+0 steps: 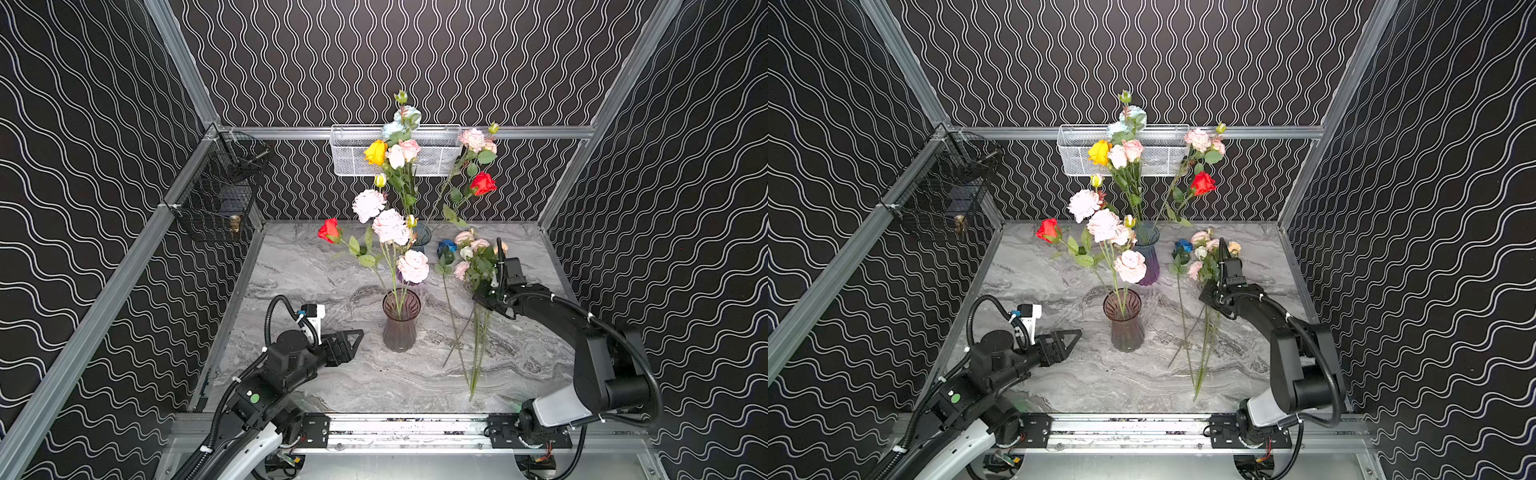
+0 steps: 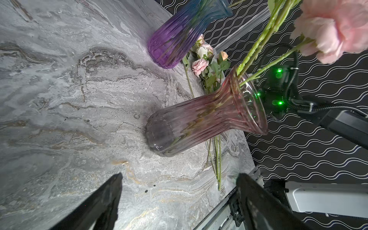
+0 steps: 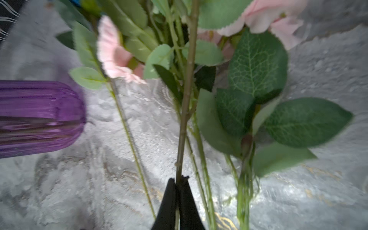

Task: Arrange flowers in a vase
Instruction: Pick up the flower from the flowers.

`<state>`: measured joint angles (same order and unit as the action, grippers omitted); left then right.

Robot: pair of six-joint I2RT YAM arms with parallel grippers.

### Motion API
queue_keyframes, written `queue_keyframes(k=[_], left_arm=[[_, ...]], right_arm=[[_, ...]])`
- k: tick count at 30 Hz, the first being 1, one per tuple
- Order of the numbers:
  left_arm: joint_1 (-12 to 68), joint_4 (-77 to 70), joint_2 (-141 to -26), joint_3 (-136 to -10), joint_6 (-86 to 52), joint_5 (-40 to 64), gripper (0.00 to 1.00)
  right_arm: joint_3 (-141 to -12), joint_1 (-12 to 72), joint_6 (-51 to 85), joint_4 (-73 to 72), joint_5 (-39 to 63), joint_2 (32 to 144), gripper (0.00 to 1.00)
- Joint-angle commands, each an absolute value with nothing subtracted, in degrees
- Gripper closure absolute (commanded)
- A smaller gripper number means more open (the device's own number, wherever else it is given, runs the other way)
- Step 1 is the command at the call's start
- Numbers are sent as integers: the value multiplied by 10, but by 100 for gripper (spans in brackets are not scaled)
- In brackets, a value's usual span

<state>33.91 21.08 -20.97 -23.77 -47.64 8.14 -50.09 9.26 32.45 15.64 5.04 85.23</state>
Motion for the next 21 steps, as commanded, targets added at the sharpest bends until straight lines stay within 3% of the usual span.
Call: queue_keyframes(k=[1,21], left_arm=[[339,204,-217,-249,-461,79,7],[339,247,-238,-330,-418,15,6]], right_arm=[[-495,92,333,164,44,810,100],[-392,107,284,11,62,460,100]])
